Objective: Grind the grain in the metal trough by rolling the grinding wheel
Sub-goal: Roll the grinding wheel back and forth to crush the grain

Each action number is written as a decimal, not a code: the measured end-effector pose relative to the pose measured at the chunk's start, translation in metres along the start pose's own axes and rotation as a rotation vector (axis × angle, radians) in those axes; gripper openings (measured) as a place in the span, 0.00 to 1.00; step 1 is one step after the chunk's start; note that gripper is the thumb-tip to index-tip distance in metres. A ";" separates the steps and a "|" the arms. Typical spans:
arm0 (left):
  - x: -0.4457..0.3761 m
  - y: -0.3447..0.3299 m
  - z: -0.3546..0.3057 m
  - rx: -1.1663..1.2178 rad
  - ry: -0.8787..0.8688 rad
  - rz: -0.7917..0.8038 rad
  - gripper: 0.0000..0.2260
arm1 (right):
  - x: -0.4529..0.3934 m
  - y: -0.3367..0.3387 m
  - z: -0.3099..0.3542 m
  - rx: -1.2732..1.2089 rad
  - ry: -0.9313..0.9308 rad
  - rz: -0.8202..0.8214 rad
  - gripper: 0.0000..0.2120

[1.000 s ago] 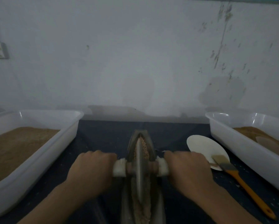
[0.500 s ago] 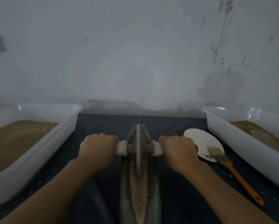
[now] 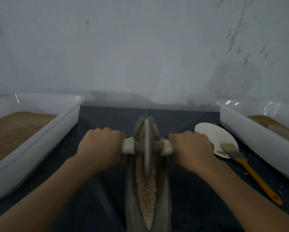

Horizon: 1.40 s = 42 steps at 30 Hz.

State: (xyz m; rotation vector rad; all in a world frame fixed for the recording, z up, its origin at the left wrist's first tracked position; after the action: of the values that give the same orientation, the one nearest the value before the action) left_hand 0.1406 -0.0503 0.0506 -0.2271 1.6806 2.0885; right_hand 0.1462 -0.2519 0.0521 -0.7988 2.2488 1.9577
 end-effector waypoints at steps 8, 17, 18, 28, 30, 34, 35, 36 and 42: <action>-0.004 -0.006 0.002 0.056 0.030 0.025 0.08 | -0.019 0.005 0.003 0.060 0.059 -0.011 0.07; 0.056 0.025 0.002 0.055 -0.080 0.120 0.13 | 0.061 0.040 0.016 0.030 0.237 -0.134 0.27; 0.052 0.025 0.000 0.031 -0.073 0.088 0.14 | 0.057 0.033 0.015 0.017 0.221 -0.112 0.25; -0.023 -0.016 0.007 0.004 0.030 -0.129 0.11 | -0.036 -0.006 -0.004 0.068 0.022 -0.114 0.10; -0.019 -0.018 0.008 0.002 0.030 -0.109 0.12 | -0.033 -0.002 0.001 0.084 0.049 -0.127 0.11; 0.010 -0.009 0.006 0.016 0.031 -0.014 0.13 | 0.000 0.012 0.011 0.052 0.106 -0.119 0.10; 0.018 -0.003 0.005 0.023 0.015 0.000 0.13 | 0.011 0.014 0.013 0.035 0.124 -0.096 0.10; 0.028 0.003 0.003 0.028 -0.005 0.014 0.13 | 0.022 0.019 0.016 0.031 0.152 -0.094 0.11; 0.057 0.033 -0.006 0.069 -0.112 -0.057 0.22 | 0.059 0.032 0.019 -0.016 0.180 -0.104 0.18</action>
State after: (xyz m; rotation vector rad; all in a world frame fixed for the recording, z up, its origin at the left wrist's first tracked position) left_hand 0.0743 -0.0481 0.0557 -0.1320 1.6569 1.9603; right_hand 0.0768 -0.2522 0.0562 -1.1126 2.2356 1.9302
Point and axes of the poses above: each hand's wrist, its own x-axis away from the middle knuckle, its own y-axis out of the back of the hand, z = x × y, the point moved 7 cm from there along -x, towards the middle knuckle, and after that the axes turned 2 degrees about -z, right-handed, at the moved point
